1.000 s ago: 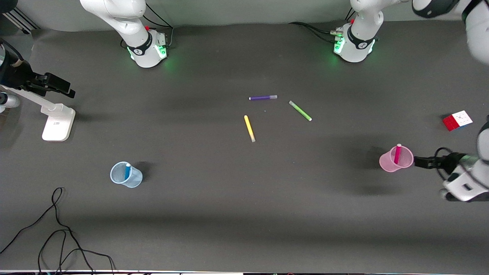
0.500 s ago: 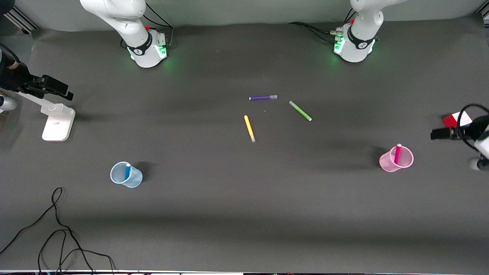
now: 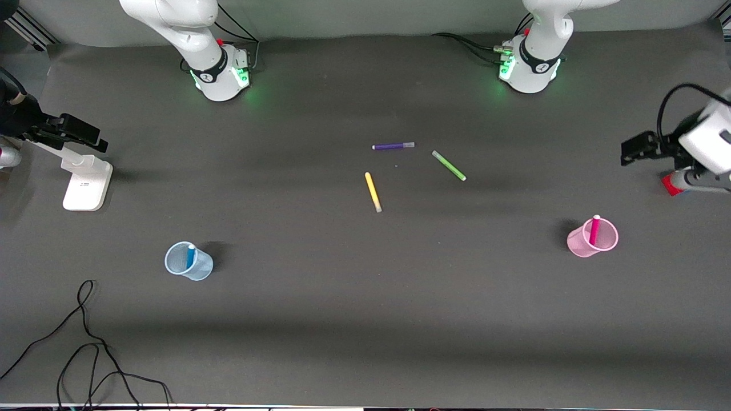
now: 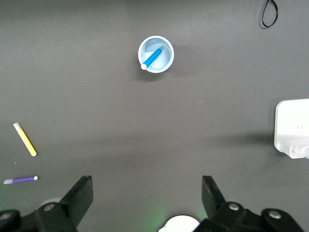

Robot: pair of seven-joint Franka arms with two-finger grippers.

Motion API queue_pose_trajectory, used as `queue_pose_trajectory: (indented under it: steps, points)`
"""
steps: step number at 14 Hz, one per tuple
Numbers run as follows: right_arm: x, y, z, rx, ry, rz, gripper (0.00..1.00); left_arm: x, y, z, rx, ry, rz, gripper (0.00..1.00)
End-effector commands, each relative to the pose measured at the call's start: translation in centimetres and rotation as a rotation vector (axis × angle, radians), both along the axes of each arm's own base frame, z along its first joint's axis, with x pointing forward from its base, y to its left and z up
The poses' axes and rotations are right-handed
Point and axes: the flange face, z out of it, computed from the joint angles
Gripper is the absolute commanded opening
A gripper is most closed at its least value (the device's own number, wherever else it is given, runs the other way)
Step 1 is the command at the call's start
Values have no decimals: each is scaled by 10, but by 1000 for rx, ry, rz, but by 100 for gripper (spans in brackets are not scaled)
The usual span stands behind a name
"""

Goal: Place pink and blue markers in matching cups

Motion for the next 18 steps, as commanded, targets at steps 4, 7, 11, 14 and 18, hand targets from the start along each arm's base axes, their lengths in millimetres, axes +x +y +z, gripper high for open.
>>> queue_pose_trajectory:
  steps: [4, 7, 11, 14, 18]
  points:
    - [10, 0, 8, -1, -14, -5, 100, -8, -4, 2, -15, -18, -21, 100]
    - [16, -2, 17, 0, -35, -9, 100, -8, -3, 2, -15, -17, -18, 100]
    - [17, -1, 15, 2, -18, 6, 100, -8, -4, 2, -22, -16, -18, 100]
    - [31, 7, 10, 8, -13, 31, 100, -8, -2, 1, -24, -13, -14, 100]
    - [25, 5, 18, 17, -13, 119, 100, -9, 0, 2, -25, 2, -12, 100]
